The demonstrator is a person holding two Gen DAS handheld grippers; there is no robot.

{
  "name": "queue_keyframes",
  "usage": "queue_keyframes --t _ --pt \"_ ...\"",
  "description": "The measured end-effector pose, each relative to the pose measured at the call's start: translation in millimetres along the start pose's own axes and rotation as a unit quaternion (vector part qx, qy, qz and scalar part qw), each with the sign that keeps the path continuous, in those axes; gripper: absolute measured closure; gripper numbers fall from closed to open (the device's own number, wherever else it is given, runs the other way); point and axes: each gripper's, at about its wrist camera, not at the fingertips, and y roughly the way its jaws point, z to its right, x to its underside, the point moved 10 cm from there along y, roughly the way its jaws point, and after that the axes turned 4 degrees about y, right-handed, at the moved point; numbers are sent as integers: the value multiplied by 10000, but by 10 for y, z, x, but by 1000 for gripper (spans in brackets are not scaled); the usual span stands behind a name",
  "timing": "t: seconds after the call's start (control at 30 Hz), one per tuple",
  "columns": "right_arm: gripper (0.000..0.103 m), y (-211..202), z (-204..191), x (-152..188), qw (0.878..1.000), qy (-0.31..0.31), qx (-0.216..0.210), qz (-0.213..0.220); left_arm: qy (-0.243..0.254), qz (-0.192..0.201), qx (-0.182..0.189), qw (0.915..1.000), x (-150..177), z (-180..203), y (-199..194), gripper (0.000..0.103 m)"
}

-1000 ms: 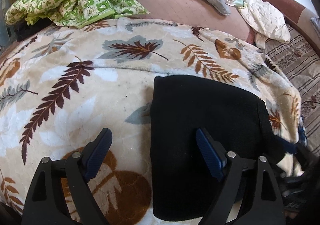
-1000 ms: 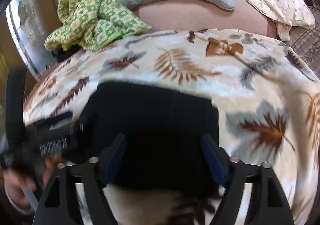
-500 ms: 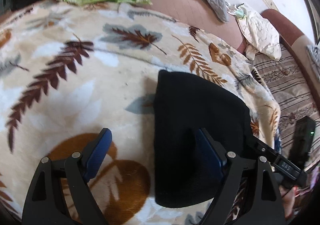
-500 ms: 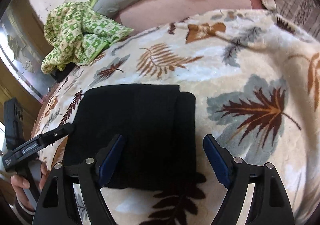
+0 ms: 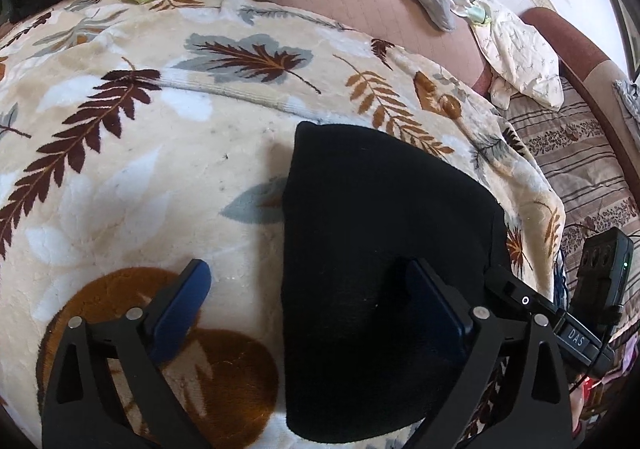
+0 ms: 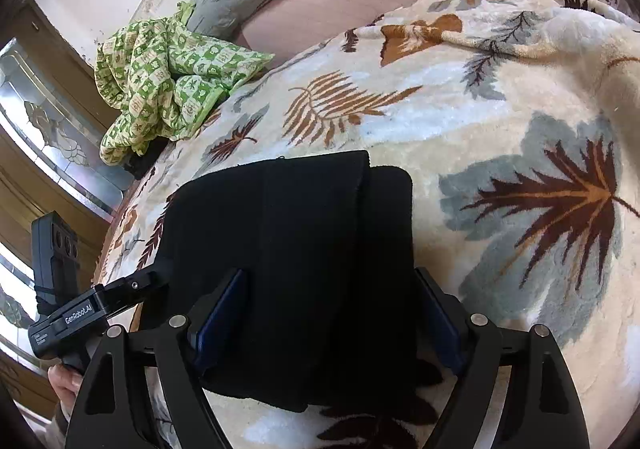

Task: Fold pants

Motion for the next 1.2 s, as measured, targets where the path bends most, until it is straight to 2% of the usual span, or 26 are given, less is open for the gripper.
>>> queue_keyframes --t 0.2,0.27,0.3,0.33,0.37,0.43,0.53,0.6,0.8,0.9,1.0,1.07,1.1,1.17,1.2 --pt "21 -16 -20 15 9999 -139 -27 92 19 126 -19 9999 -9 50 15 1" --pt "27 -32 -36 26 9997 -227 -40 127 28 135 142 9998 -10 97 21 15" --pt "32 -41 -35 26 9995 -263 -26 154 62 98 321 9994 -7 157 16 35" --pt "37 -52 -33 22 9994 -278 -12 190 92 77 436 9990 -10 209 2 44" --pt "42 -69 -36 20 9994 -277 -18 227 145 111 390 9991 -24 230 -22 47" --pt "49 -99 -50 11 9992 -299 -3 277 389 188 305 9986 -46 287 -71 59" --pt "57 -153 -104 -8 9988 -328 41 358 394 223 375 9983 -89 312 -147 71" --pt "60 -214 -159 -38 9985 -352 65 420 391 287 455 9978 -140 312 -221 74" --pt "63 -308 -423 -159 9976 -417 -93 537 286 571 459 9969 -358 186 -497 75" --pt "63 -232 -578 -218 9975 -412 -250 509 156 608 312 9975 -411 -4 -518 75" --pt "63 -96 -727 -255 9971 -527 -282 462 35 457 25 9989 -391 -255 -377 73" --pt "63 46 -779 -248 9972 -602 -236 383 -141 241 -120 9995 -341 -393 -219 67" --pt "62 150 -769 -233 9974 -619 -157 322 -275 142 -106 9995 -305 -449 -142 59" --pt "53 319 -695 -165 9976 -658 156 151 -334 215 -126 9991 -315 -473 -158 52" --pt "51 329 -670 -146 9973 -687 231 146 -265 237 -205 9992 -327 -469 -184 47"
